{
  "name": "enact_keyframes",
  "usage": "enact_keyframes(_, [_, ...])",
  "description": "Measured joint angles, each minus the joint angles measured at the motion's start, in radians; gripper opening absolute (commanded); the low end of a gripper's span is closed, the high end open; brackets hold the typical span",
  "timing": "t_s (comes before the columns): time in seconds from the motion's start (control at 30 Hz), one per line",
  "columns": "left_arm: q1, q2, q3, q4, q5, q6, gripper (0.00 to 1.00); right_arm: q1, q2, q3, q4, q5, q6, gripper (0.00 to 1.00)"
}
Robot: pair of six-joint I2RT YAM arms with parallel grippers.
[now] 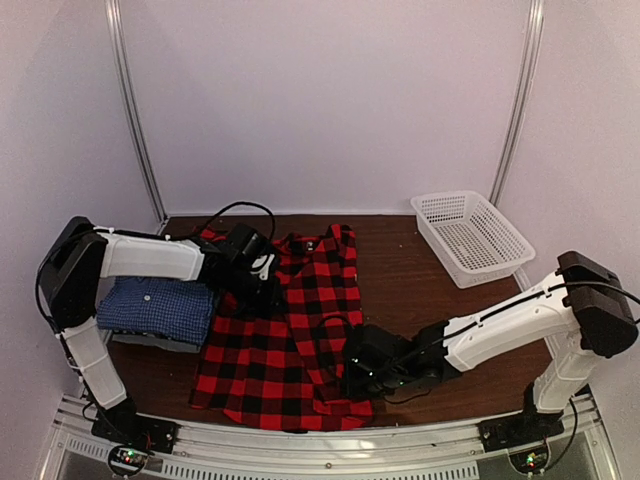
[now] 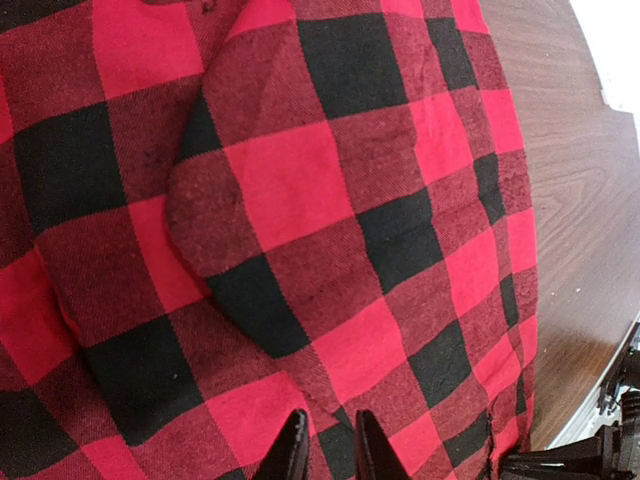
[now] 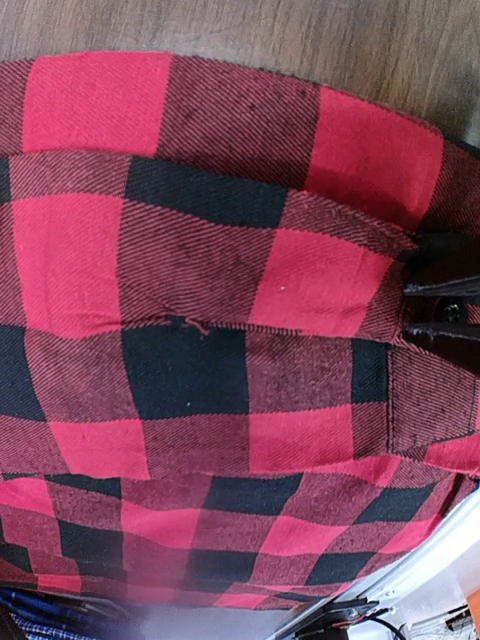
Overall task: Fold and stack the long sleeve shirts
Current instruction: Fold the sleeve of the 1/3-folded shirt, then move the 1/3-folded shirt to the center of the board.
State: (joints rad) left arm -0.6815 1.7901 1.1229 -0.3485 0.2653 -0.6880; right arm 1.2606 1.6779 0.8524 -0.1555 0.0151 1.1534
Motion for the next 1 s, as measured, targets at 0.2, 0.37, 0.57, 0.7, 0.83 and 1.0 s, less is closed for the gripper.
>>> enact_keyframes(0.2, [0.019,-0.014,0.0,-0.006,-0.001,0.009,0.18,0.0,0.003,-0.002,0.017,-0.014,0.001,0.15])
enact_keyframes(0.37, [0.028,-0.014,0.0,-0.019,-0.001,0.019,0.18,-0.043,-0.042,0.041,-0.063,-0.002,-0.052,0.27])
enact_keyframes(0.57, [0.031,-0.013,0.004,-0.016,0.001,0.025,0.18,-0.253,-0.074,0.206,-0.088,0.015,-0.212,0.39])
enact_keyframes(0.7, [0.032,-0.004,0.03,0.0,0.005,0.025,0.18,-0.393,-0.024,0.34,-0.08,0.003,-0.325,0.39])
enact_keyframes(0.83, [0.027,0.004,0.05,0.017,0.008,0.024,0.18,-0.534,0.09,0.468,-0.048,-0.047,-0.43,0.4])
enact_keyframes(1.0, [0.004,0.017,0.062,0.042,0.007,0.013,0.18,-0.694,0.267,0.585,0.003,-0.146,-0.525,0.41])
